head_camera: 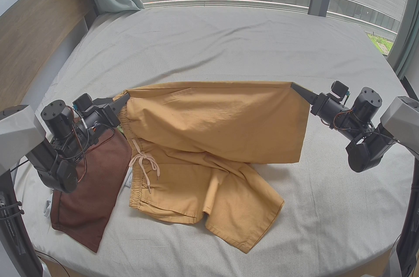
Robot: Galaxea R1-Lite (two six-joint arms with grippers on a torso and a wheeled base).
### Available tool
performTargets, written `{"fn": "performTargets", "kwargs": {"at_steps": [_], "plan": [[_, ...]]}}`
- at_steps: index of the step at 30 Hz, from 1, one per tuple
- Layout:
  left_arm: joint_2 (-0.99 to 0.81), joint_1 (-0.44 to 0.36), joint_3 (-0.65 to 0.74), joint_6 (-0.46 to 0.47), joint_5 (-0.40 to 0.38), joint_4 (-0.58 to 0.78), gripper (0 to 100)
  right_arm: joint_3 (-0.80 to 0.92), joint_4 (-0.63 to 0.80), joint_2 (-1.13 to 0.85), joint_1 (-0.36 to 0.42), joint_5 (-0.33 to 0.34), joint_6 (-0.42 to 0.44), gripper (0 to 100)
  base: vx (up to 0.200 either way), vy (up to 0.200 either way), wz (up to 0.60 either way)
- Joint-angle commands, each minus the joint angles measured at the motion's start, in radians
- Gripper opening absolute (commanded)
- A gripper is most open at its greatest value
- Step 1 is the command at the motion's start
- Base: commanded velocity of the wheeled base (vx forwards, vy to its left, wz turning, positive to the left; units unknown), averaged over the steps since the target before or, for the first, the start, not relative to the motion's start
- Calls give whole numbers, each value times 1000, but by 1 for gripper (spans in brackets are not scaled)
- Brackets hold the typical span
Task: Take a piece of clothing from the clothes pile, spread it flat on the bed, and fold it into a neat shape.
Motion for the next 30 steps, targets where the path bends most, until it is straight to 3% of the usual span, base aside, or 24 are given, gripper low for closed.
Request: {"fn": "performTargets", "kwargs": {"at_steps": [1, 14, 21, 30], "plan": [[66, -3, -56, -22, 6, -1, 0, -71, 0, 79, 2, -13, 14, 0, 0, 0, 0], [218, -3, -237, -44, 49, -1, 0, -229, 6, 205, -7, -15, 43, 0, 0, 0, 0], [287, 0, -360, -73, 110, -1, 0, -318, 23, 268, -7, -15, 45, 0, 0, 0, 0], [312, 3, -383, -94, 108, -1, 0, -390, 58, 308, -5, -18, 45, 0, 0, 0, 0]]}}
